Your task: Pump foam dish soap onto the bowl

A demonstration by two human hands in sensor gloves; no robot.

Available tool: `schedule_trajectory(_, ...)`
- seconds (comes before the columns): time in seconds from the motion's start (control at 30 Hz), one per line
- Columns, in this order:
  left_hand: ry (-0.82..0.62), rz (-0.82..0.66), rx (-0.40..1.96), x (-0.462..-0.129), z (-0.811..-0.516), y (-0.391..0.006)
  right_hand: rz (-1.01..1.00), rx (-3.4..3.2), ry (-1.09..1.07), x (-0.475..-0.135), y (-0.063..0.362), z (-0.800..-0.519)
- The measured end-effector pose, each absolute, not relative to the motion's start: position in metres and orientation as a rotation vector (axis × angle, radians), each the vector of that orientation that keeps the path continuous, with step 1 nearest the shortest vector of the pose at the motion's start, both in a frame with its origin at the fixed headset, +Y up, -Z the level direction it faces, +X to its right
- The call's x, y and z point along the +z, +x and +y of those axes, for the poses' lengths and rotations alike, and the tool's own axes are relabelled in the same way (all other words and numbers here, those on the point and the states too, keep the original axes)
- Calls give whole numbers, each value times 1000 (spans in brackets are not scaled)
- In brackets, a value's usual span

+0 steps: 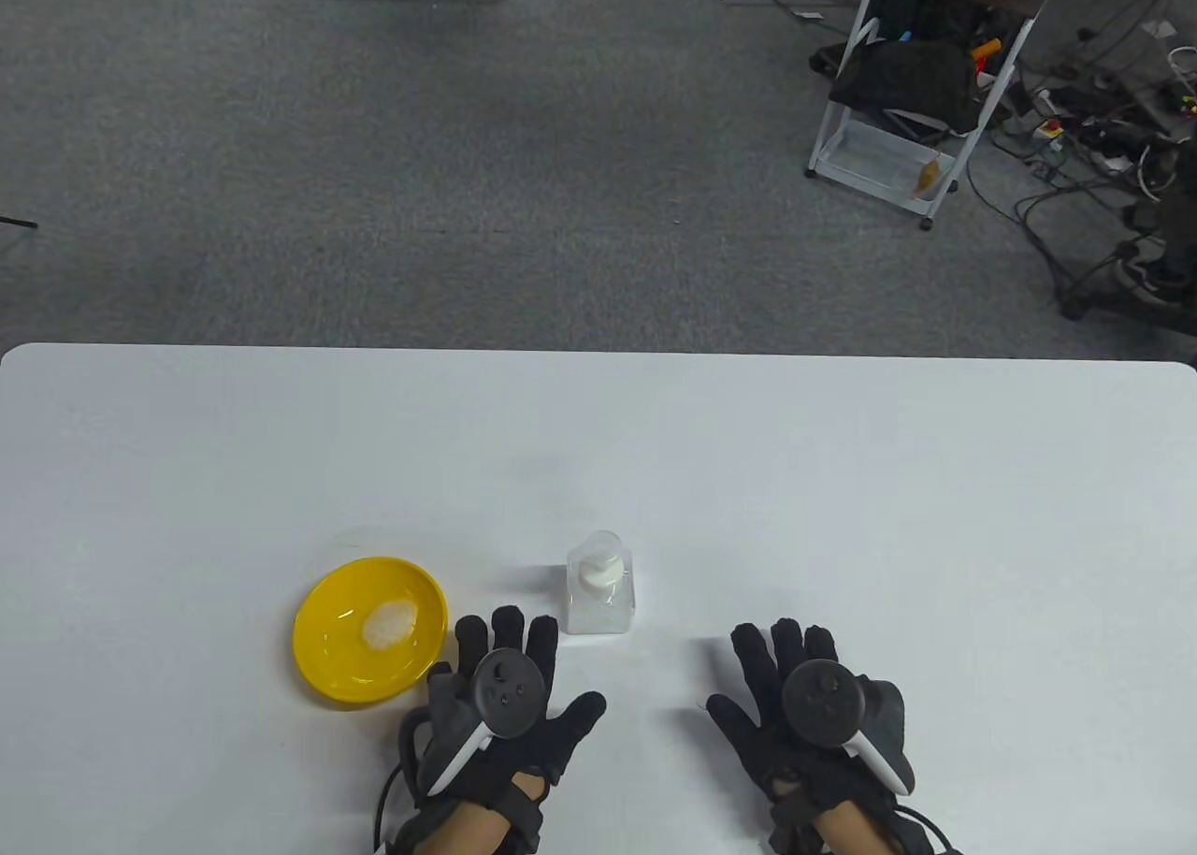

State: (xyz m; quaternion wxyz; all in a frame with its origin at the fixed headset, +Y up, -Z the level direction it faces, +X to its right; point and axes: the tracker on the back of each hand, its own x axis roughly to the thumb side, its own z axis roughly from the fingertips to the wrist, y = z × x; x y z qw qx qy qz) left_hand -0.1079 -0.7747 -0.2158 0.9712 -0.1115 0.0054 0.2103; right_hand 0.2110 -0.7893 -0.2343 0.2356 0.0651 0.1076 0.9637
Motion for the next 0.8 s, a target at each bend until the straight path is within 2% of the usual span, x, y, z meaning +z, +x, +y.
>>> schedule_trajectory(0.8, -217, -13, 406, -211, -776, -100, 284, 2651, 141, -232, 214, -788)
